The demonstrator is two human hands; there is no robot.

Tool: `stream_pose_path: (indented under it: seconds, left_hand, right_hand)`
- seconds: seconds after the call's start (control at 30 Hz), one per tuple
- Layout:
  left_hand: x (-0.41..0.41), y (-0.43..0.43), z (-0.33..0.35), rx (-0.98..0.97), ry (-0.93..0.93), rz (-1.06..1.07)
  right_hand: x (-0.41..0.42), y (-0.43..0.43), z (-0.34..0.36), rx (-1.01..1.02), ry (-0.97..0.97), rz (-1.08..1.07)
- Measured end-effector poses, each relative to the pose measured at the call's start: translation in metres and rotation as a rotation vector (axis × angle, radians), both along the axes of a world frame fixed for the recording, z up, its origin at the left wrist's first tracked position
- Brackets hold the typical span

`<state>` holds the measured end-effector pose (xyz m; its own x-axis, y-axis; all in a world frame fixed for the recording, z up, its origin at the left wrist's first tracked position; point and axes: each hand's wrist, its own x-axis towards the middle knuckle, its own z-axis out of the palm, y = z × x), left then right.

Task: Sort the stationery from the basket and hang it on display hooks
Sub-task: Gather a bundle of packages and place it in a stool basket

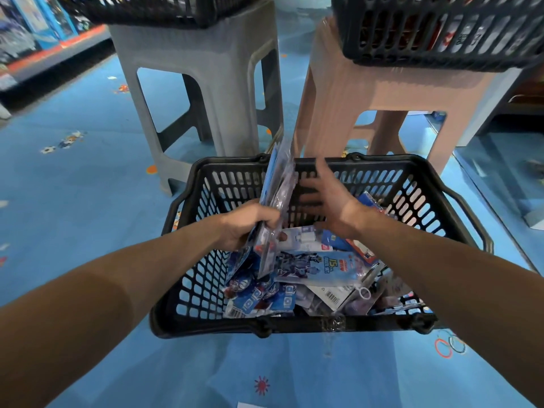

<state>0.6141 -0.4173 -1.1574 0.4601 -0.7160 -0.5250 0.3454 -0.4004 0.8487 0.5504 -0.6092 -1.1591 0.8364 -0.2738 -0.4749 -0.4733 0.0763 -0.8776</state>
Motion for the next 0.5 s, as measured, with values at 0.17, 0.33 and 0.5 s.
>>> stream_pose_path:
  seconds: [0.17, 0.33, 0.5]
  left_hand:
    - [0.007, 0.000, -0.005, -0.026, 0.062, 0.062]
    - [0.006, -0.002, -0.003, 0.024, 0.100, 0.015]
    - [0.013, 0.005, -0.015, 0.082, 0.136, 0.030]
  right_hand:
    - [-0.017, -0.030, -0.025, -0.679, 0.241, 0.376]
    - [-0.029, -0.023, -0.054, -1.064, 0.534, 0.958]
    - [-0.031, -0.014, -0.063, -1.168, 0.542, 1.052]
